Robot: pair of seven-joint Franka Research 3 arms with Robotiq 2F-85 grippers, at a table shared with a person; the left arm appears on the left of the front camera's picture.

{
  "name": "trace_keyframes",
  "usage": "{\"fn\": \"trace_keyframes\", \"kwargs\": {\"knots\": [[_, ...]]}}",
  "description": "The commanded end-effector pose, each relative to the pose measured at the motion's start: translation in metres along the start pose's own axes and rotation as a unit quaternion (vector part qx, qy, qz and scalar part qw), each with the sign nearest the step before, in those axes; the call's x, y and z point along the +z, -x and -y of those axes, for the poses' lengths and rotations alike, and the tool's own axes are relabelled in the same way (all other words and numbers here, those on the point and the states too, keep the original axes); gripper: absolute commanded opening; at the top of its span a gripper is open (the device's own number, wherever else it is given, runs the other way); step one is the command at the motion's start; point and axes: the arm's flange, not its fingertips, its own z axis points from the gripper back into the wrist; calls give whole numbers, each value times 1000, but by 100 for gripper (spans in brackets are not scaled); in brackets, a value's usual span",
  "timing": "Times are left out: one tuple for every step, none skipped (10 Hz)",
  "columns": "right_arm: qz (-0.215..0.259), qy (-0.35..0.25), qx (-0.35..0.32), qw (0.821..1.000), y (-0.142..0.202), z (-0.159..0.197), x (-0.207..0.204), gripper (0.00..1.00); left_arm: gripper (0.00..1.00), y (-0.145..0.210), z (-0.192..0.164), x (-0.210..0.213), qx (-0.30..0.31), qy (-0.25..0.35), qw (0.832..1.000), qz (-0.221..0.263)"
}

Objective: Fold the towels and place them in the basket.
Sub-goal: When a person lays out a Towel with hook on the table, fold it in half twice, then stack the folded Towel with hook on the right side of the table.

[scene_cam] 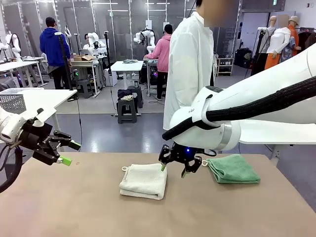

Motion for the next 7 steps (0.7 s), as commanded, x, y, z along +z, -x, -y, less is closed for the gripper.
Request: {"fn": "trace_keyframes", "kwargs": {"knots": [[4,6,-11,1000,-1,-2,0,82,100,-1,1,2,-4,0,1000,-2],[4,6,-11,1000,-1,-2,0,82,100,-1,1,2,-4,0,1000,-2],[4,6,-11,1000,-1,-2,0,82,100,-1,1,2,-4,0,1000,-2],[4,6,-11,1000,-1,-2,0,82,100,-1,1,2,-4,0,1000,-2],[4,6,-11,1000,-1,-2,0,82,100,-1,1,2,-4,0,1000,-2],[4,6,-11,1000,-1,-2,0,82,100,-1,1,2,-4,0,1000,-2],[4,6,-11,1000,-1,-2,0,82,100,-1,1,2,-4,0,1000,-2]]}}
